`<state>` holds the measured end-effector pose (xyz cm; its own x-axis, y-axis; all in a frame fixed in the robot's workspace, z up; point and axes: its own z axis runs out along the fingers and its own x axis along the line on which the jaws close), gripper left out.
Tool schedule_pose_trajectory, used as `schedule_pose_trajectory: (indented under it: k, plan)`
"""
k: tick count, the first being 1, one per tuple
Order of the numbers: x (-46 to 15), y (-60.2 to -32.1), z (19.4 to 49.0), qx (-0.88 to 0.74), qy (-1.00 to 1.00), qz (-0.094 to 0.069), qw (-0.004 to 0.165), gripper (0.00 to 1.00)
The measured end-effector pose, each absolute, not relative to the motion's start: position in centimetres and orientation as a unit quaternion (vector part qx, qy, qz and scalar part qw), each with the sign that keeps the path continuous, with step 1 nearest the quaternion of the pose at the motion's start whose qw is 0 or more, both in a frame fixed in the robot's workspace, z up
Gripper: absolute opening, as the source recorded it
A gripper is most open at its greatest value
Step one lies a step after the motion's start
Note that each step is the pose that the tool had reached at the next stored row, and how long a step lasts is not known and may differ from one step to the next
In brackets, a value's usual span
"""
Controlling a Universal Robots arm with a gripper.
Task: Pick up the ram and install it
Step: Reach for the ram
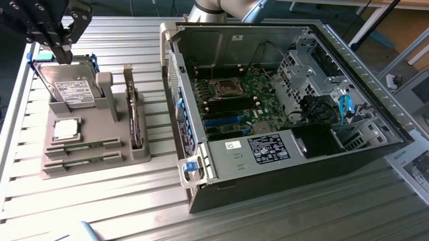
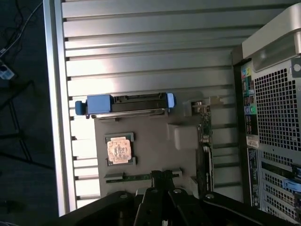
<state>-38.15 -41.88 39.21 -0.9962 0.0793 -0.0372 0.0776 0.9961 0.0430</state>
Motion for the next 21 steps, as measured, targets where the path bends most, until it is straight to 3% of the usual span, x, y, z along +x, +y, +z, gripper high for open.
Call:
schedule_pose_trajectory:
  k: [21]
  plan:
    - [-38.2, -48.4, 39.2, 0.039, 0.999, 0.021, 0.020, 0.10]
